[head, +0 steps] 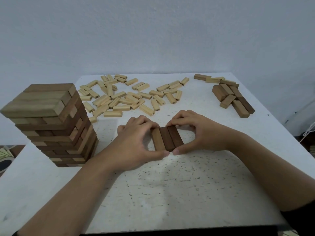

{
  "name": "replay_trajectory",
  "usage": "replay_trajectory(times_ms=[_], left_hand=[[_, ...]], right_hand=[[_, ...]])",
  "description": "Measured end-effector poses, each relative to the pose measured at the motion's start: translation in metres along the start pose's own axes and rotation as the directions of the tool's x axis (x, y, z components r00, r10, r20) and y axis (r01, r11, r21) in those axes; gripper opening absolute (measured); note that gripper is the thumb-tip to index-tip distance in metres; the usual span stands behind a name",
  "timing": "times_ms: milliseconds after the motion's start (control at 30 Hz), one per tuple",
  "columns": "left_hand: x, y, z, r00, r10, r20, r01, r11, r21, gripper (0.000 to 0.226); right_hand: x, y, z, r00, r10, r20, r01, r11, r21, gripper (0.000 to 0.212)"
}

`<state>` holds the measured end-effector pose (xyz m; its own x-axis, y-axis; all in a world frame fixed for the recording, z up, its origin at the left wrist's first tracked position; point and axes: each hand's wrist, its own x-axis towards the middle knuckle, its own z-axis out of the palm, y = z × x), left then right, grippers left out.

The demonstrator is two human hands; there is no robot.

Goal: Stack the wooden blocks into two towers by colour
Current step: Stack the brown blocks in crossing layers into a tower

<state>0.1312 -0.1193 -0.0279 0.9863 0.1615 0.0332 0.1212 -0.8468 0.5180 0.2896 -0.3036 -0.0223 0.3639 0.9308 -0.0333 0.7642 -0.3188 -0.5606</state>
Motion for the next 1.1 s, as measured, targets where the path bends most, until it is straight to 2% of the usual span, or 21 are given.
replay_trajectory(times_ms=[200,333,500,667,900,1100], left_hand=[[-0.0017,0.004,0.0002,0.998,-0.031,-0.048,0.027,0.996,-0.085,0.061],[-0.0007,0.0016,-0.0013,0.997,-0.071,-0.015,0.069,0.994,-0.088,0.07],[0.0002,-0.0049,-0.003,0.995,-0.086,0.04,0.089,0.993,-0.075,0.089],[-0.0006,-0.0039,-0.0021,0.997,-0.074,0.02,0.076,0.992,-0.102,0.077],[-0.001,0.0021,-0.0023,0.998,-0.061,0.011,0.062,0.994,-0.089,0.084],[-0.0012,0.0035,-0.0025,0.997,-0.078,0.0,0.077,0.987,-0.141,0.08]], right_hand=[[-0.0005,0.0016,0.0,1.0,-0.004,-0.024,0.005,0.999,0.033,0.063],[-0.0014,0.0015,0.0,1.0,0.001,-0.011,-0.001,1.0,0.029,0.066],[-0.0039,0.0047,-0.0048,1.0,0.019,0.025,-0.019,1.0,0.008,0.084],[-0.0041,0.0037,-0.0037,1.0,0.004,0.009,-0.005,1.0,0.019,0.067],[-0.0033,0.0036,-0.0008,1.0,-0.027,0.013,0.026,0.999,0.02,0.065],[-0.0011,0.0018,0.0015,0.999,-0.048,-0.017,0.048,0.999,0.009,0.062]])
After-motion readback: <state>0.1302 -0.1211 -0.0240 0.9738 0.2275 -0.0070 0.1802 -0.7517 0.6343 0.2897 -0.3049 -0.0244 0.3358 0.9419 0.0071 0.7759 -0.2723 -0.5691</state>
